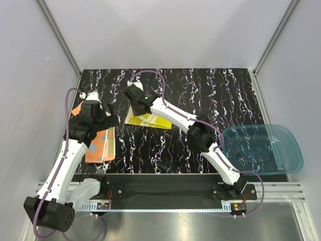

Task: Roll the towels
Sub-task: Fold the towel

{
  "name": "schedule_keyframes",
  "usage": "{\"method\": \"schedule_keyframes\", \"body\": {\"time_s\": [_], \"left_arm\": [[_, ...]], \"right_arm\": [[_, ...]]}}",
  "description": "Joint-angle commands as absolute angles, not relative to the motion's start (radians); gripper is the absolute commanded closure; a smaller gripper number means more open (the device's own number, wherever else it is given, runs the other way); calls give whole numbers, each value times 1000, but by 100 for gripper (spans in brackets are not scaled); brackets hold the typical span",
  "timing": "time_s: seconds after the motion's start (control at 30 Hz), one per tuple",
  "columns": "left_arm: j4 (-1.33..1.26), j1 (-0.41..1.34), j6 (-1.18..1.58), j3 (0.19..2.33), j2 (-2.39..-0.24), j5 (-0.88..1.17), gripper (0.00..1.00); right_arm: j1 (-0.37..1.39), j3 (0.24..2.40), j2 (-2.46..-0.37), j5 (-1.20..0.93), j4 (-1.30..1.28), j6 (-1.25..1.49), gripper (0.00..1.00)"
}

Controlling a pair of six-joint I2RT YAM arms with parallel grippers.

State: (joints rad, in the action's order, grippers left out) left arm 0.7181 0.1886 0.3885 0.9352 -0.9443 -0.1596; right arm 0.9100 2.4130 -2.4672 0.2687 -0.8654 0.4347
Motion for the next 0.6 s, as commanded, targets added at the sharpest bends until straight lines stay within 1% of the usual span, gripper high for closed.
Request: {"method": "schedule_keyframes", "body": {"time_s": [0.0, 0.07, 0.1, 0.13, 0.2, 0.3, 0.33, 0.37, 0.4, 0.43, 0.57], "left_arm": [[709, 189, 374, 940, -948, -187, 1], [710, 189, 376, 940, -951, -189, 1], [712, 189, 376, 940, -953, -193, 1], [713, 189, 376, 940, -954, -195, 1], [716, 189, 376, 940, -956, -204, 1], [716, 189, 376, 940, -960, -218, 1], [718, 189, 376, 942, -963, -222, 1], [719, 189, 376, 942, -965, -230, 1], [722, 189, 377, 942, -969, -235, 1], [723, 189, 377, 942, -973, -238, 1], [729, 187, 377, 945, -988, -258, 1]], "right_arm": [[934, 2411, -2511, 175, -750, 414, 92], [936, 2413, -2539, 150, -724, 414, 83], [936, 2419, -2548, 144, -713, 416, 70], [934, 2424, -2563, 141, -707, 420, 61], [934, 2433, -2571, 129, -690, 423, 45], [936, 2453, -2565, 126, -678, 425, 33], [934, 2454, -2542, 132, -678, 428, 27], [936, 2450, -2527, 135, -666, 426, 25], [934, 2433, -2505, 143, -658, 420, 20], [933, 2419, -2456, 149, -647, 417, 13], [925, 2349, -2332, 178, -630, 400, 3]]}}
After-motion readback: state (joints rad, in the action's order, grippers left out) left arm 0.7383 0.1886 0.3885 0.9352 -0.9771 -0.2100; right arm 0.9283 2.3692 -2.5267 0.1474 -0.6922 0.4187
